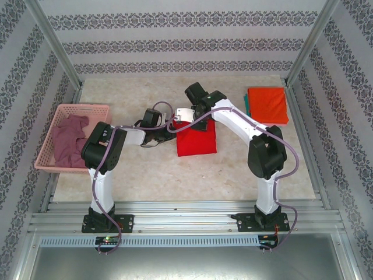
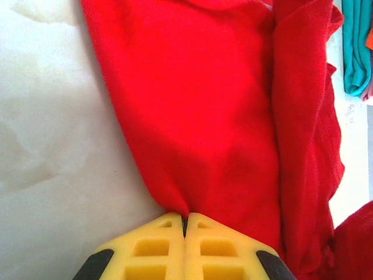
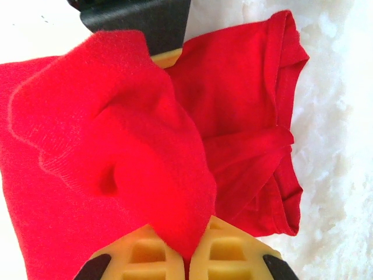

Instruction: Fold and stack the t-shirts

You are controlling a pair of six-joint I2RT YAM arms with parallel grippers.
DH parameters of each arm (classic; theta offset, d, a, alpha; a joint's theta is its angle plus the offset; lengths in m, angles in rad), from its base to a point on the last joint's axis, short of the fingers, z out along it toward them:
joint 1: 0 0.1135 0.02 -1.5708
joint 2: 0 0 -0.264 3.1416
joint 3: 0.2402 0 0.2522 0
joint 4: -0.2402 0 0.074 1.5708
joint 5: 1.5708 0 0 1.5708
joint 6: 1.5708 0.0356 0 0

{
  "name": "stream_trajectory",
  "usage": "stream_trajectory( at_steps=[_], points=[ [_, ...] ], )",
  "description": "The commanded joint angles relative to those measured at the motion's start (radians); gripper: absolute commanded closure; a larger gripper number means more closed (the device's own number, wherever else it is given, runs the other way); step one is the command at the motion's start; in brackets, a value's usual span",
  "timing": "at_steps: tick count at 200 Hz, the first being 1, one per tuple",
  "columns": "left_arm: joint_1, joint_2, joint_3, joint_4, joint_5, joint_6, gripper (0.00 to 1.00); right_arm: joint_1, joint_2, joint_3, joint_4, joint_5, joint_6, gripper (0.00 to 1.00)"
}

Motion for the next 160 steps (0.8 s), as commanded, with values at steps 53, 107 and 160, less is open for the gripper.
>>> stream_trajectory(
  at_steps=[53, 107, 160],
  points=[
    [0.036, 0.098, -0.012, -0.171, -0.018, 0.038, 1.00, -0.004, 0.030, 0.004, 0.164, 0.082, 0.030, 1.00],
    [0.047, 0.111, -0.010, -0.177, -0.013, 0.038, 1.00, -0.011, 0.079, 0.034, 0.240, 0.076, 0.022, 1.00],
    [0.054, 0.110, -0.012, -0.181, -0.013, 0.040, 1.00, -0.029, 0.180, 0.112, 0.245, 0.107, 0.050, 1.00]
  ],
)
